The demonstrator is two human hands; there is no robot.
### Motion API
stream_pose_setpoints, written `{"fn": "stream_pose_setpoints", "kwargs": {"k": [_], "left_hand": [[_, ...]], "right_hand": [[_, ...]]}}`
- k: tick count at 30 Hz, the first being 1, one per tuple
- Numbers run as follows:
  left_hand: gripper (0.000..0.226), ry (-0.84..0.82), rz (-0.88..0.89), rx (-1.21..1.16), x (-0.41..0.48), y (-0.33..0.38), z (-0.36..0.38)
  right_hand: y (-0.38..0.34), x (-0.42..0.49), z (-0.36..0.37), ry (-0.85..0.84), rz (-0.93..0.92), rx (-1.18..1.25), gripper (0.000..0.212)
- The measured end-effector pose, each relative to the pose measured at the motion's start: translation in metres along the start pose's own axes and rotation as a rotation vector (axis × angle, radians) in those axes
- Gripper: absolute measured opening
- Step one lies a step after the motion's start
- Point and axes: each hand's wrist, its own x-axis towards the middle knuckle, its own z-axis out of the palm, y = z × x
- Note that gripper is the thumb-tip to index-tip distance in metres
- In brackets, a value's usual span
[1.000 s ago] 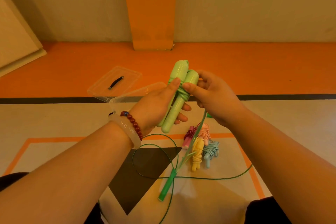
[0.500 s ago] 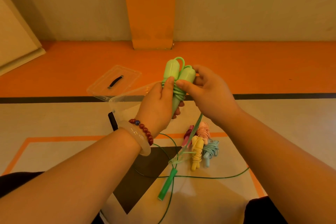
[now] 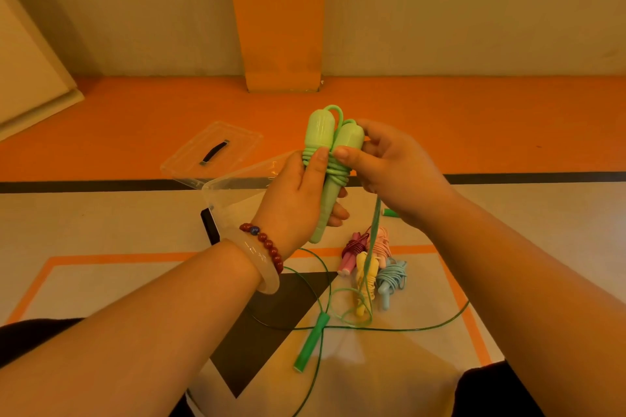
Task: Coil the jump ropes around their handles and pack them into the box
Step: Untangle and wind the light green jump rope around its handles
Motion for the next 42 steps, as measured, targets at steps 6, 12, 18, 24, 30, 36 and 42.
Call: {"fn": "stream_pose_setpoints", "kwargs": {"k": [6, 12, 18, 24, 30, 36, 42], "left_hand": [[0.025, 0.05, 0.044, 0.042, 0.005, -0.001, -0.002], [0.033, 0.113, 0.014, -0.097, 0.01, 0.007, -0.008], [0.06, -0.045, -0.148, -0.197, 0.008, 0.007, -0.013], [0.071, -0.177, -0.222, -0.084, 0.008, 0.014, -0.02], [0.055, 0.111, -0.066, 0.157, 0.011, 0.011, -0.022], [0.028, 0.334, 0.483, 0.501, 0.014, 0.001, -0.027], [0.037, 0.075, 0.299, 0.583, 0.009, -0.001, -0.016]], "right_hand": [[0.002, -0.001, -0.003, -0.018, -0.017, -0.092, 0.026], [0.014, -0.002, -0.001, 0.052, 0.061, -0.052, 0.022], [0.012, 0.0, 0.001, -0.058, 0.177, 0.32, 0.027], [0.009, -0.005, -0.005, -0.223, 0.118, 0.285, 0.032], [0.015, -0.006, 0.006, -0.071, 0.069, 0.248, 0.038], [0.013, -0.003, 0.017, 0.067, 0.086, 0.265, 0.021], [0.012, -0.009, 0.019, 0.2, 0.077, -0.026, 0.014]]}}
